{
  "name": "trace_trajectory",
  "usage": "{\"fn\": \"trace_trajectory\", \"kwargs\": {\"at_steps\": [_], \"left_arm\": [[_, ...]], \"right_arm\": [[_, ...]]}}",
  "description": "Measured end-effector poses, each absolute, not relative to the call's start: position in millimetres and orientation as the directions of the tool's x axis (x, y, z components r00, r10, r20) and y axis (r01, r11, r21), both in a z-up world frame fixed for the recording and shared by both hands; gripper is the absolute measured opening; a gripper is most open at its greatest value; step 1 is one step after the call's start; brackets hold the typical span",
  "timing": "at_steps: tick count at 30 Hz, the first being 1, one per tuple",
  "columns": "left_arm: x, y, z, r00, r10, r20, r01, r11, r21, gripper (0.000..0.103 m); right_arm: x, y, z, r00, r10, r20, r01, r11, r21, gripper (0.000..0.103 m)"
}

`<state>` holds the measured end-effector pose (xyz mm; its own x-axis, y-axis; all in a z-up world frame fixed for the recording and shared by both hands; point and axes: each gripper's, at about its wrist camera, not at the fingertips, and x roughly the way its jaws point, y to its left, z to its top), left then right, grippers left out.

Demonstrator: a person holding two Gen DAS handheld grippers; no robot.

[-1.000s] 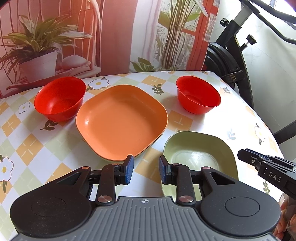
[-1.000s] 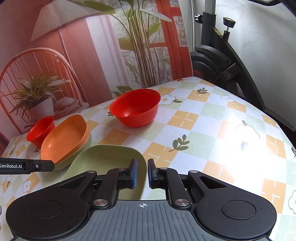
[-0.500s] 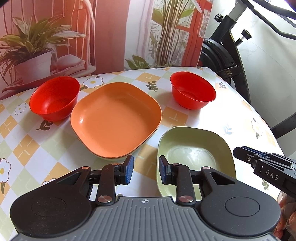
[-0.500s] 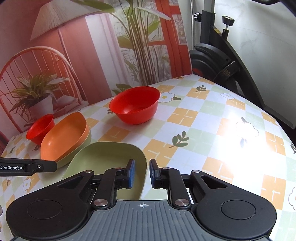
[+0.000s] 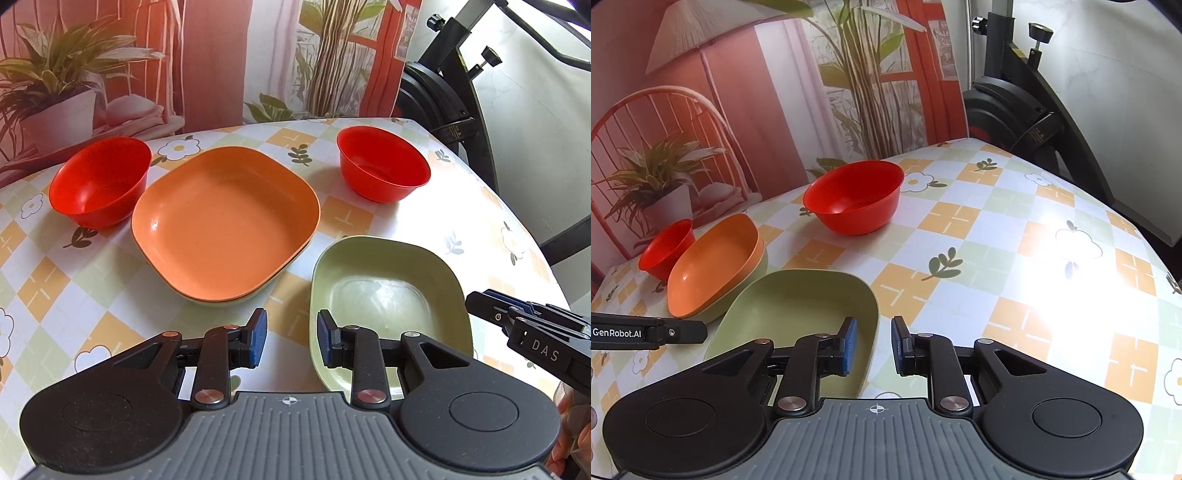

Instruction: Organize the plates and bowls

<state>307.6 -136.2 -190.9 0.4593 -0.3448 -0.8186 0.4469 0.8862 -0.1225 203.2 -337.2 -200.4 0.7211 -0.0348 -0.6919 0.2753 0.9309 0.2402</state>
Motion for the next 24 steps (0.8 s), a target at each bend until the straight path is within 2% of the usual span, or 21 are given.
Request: {"fn": "trace_trajectory", "kwargs": {"at_steps": [16, 21, 24], "left_arm": [[311.9, -144.0, -211.2, 0.394, -0.349, -0.850, 0.470, 0.872, -0.140, 0.031], [313.1, -147.5, -214.5, 0.383, -0.357, -0.852, 0.480, 0.865, -0.147, 0.031], [313.6, -146.8, -218.3, 0.376, -0.366, -0.851, 0.472, 0.866, -0.164, 0.024]], "right_arm": [[206.4, -331.6, -220.7, 0.668, 0.021, -0.744, 0.269, 0.925, 0.268, 0.022], [207.9, -328.6, -226.6, 0.651, 0.037, -0.758, 0.269, 0.923, 0.276, 0.018], [208.4, -327.3, -227.5, 0.650, 0.041, -0.759, 0.265, 0.924, 0.277, 0.014]]}}
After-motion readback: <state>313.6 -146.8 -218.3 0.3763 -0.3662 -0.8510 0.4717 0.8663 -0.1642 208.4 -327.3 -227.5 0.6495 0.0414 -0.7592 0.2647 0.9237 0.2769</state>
